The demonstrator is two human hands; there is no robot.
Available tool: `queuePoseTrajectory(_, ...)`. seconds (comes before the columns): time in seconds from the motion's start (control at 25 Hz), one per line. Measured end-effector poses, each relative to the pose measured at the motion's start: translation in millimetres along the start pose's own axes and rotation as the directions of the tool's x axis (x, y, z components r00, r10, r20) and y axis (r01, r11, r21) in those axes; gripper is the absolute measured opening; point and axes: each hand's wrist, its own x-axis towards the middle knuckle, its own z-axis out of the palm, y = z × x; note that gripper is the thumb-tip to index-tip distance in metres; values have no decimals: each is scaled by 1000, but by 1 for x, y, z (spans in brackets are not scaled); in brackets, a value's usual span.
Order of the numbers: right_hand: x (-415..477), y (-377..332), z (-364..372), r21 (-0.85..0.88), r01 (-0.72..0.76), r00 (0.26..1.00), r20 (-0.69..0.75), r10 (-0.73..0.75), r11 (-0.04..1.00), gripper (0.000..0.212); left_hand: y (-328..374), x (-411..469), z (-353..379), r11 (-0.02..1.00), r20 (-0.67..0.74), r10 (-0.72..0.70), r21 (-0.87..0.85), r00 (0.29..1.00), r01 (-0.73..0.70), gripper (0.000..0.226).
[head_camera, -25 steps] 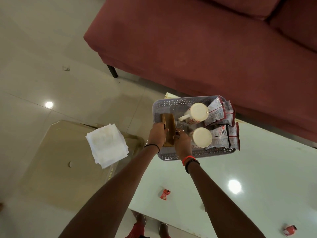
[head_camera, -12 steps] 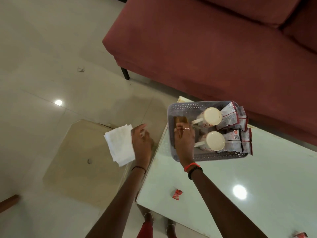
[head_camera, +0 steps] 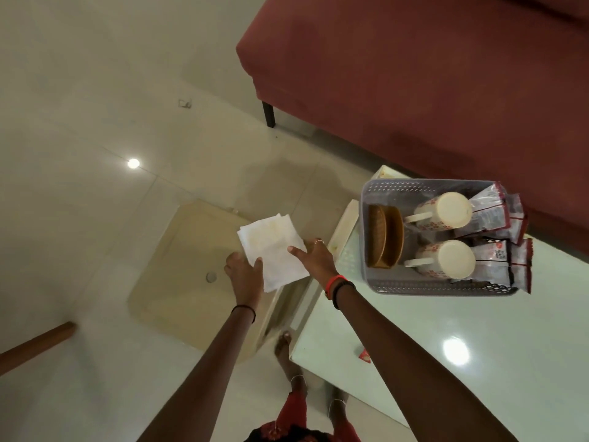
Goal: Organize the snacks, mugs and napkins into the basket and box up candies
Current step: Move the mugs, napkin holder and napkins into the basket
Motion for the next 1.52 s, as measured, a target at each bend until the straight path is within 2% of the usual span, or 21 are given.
queuePoseTrajectory(0.12,4,-2,8,60,-47,997,-51,50,997,53,6,8,-6,988,-10,-57,-147,998,54,23)
queuePoseTrajectory(0.24,1,-6,13,140,-64,996,-48,71,988,44,5,15,-11,978,40,-93,-186,995,99,16)
queuePoseTrajectory(0.4,-7,-10,12,281,-95,993,88,72,955,34,4,19,-17,971,103,-134,-187,986,152,10)
queuePoseTrajectory(0.52,-20,-11,4,459,-102,966,258,-22,883,27,3,14,-21,943,226,-174,-243,959,228,7)
queuePoseTrajectory(0.6,-31,-9,-3,555,-112,938,334,-97,824,29,5,5,-25,914,309,-179,-300,934,274,12)
queuePoseTrajectory(0.72,-47,-3,-18,649,-153,919,370,-134,745,35,13,-11,-30,917,420,-55,-337,906,212,29)
queuePoseTrajectory(0.76,-53,0,-24,678,-167,917,374,-140,716,35,15,-17,-30,894,476,-29,-382,879,236,31)
queuePoseTrajectory(0.84,-65,6,-37,731,-173,916,366,-165,661,33,21,-30,-29,836,572,-26,-437,820,332,57)
queuePoseTrajectory(0.88,-70,10,-43,747,-163,919,353,-178,645,33,25,-36,-29,835,572,-35,-434,819,339,69)
queuePoseTrajectory(0.96,-80,19,-56,734,-113,936,304,-175,670,38,34,-46,-29,891,504,-11,-387,864,237,79)
queuePoseTrajectory(1.04,-87,30,-70,673,-26,964,212,-159,739,57,43,-53,-32,936,451,111,-347,886,60,81)
queuePoseTrajectory(1.12,-94,43,-87,638,96,970,111,-215,764,82,53,-61,-31,946,441,275,-280,854,-160,83)
queuePoseTrajectory(1.2,-101,51,-102,550,237,947,54,-318,801,91,62,-70,-30,917,479,397,-173,783,-359,80)
queuePoseTrajectory(1.32,-108,59,-118,299,344,933,-7,-359,890,68,77,-85,-22,804,519,460,100,720,-586,61)
queuePoseTrajectory(1.44,-109,69,-129,145,329,944,-72,-322,933,43,89,-95,-15,573,505,568,324,650,-753,37)
queuePoseTrajectory(1.52,-111,74,-138,75,304,948,-122,-294,950,36,95,-97,-10,437,488,632,417,602,-797,28)
